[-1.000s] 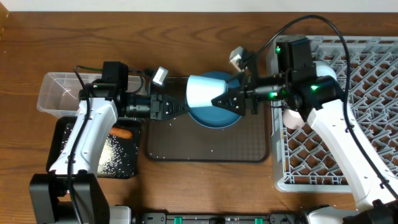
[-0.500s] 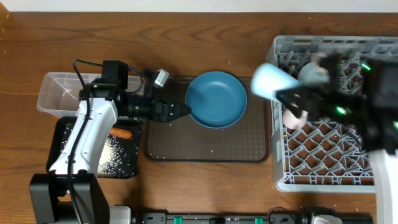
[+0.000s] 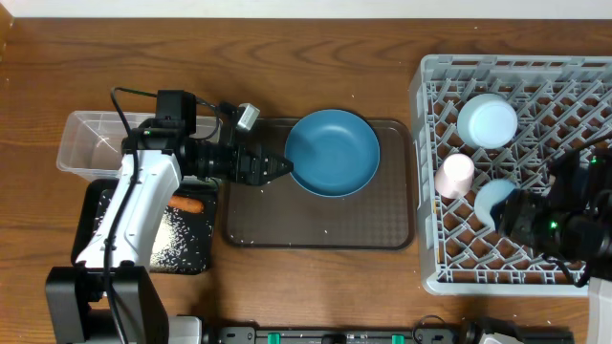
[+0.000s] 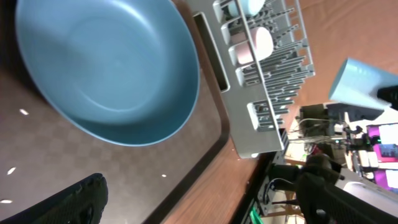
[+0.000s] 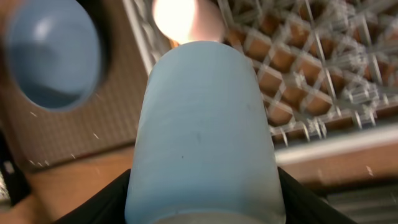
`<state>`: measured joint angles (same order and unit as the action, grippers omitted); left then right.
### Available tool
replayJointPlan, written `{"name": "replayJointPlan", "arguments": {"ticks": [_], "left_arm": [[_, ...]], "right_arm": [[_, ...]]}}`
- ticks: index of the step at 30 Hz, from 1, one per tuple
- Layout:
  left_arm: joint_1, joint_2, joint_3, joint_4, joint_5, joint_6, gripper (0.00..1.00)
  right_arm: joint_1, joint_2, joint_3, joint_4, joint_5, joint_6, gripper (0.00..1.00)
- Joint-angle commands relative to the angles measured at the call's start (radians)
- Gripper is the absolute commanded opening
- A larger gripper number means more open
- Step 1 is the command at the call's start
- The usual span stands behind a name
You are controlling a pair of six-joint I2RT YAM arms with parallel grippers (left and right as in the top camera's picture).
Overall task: Sort waste into correct bins and load items into the dishwasher rack
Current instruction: 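Carry the light-blue cup with right gripper into the rack, then lower the light-blue cup into a rack slot with right gripper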
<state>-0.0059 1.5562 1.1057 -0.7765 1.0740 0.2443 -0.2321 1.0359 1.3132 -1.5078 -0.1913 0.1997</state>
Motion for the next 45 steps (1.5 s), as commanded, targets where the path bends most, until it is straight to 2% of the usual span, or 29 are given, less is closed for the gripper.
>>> {"name": "replayJointPlan", "arguments": {"ticks": [1, 7, 16, 27, 45], "left_arm": [[0.001, -0.002, -0.004, 0.016, -0.053, 0.017, 0.99], [0.001, -0.002, -0.004, 0.037, -0.108, 0.017, 1.00], [0.001, -0.002, -0.004, 0.039, -0.108, 0.017, 1.00], [0.001, -0.002, -0.004, 0.039, -0.108, 0.017, 1.00], [0.001, -0.002, -0.004, 0.042, -0.108, 0.017, 1.00]], "right_arm": [[-0.009, 0.014, 0.001, -0.046, 0.080, 0.017, 0.01], [-0.009, 0.019, -0.048, -0.092, 0.083, 0.017, 0.01], [0.028, 0.019, -0.211, 0.014, 0.075, 0.009, 0.01], [0.142, 0.040, -0.216, 0.121, 0.089, 0.004, 0.01], [0.280, 0.187, -0.216, 0.176, 0.131, 0.018, 0.01]]}}
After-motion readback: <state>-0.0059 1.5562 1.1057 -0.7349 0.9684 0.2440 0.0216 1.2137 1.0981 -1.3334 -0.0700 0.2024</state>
